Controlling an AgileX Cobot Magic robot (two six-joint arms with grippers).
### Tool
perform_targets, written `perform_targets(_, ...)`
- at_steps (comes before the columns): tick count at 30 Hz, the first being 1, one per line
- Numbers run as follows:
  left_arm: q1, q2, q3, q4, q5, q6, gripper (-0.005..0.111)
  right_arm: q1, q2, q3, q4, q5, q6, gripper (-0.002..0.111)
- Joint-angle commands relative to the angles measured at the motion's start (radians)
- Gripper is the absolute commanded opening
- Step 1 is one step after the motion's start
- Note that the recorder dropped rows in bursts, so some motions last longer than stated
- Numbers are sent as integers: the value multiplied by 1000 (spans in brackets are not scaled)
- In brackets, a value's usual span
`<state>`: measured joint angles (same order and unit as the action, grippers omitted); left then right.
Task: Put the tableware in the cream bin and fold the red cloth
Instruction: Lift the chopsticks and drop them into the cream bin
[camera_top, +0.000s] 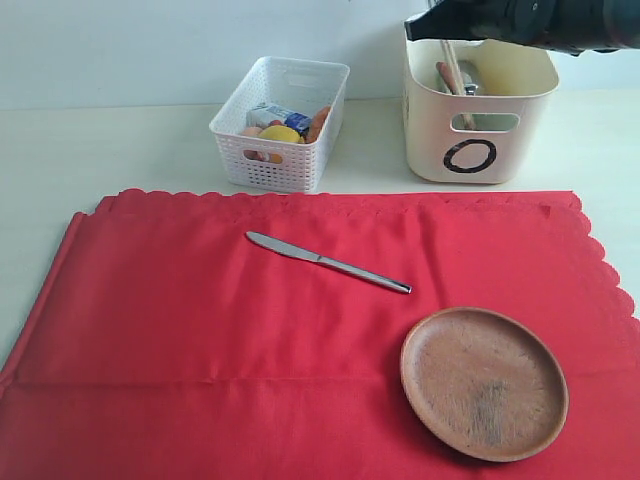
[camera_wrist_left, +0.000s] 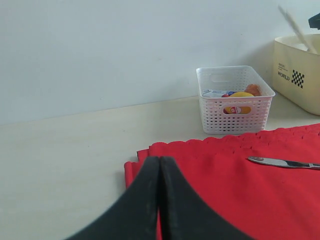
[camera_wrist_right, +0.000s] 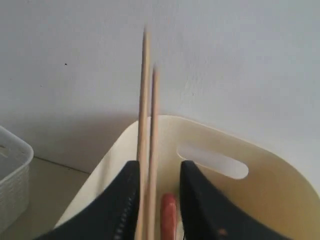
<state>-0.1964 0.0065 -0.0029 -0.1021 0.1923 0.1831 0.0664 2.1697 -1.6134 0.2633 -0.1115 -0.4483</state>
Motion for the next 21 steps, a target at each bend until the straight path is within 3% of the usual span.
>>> perform_targets(1,-6,-6,3,-1,-1,-3,1,-4,-2,1,-2,-16,6,39)
perform_targets(5,-6,-6,3,-1,-1,-2,1,-4,-2,1,0,-9,6,45)
perform_targets(21,-6,-6,3,-1,-1,-2,1,-4,-148,1,26,294,6,45)
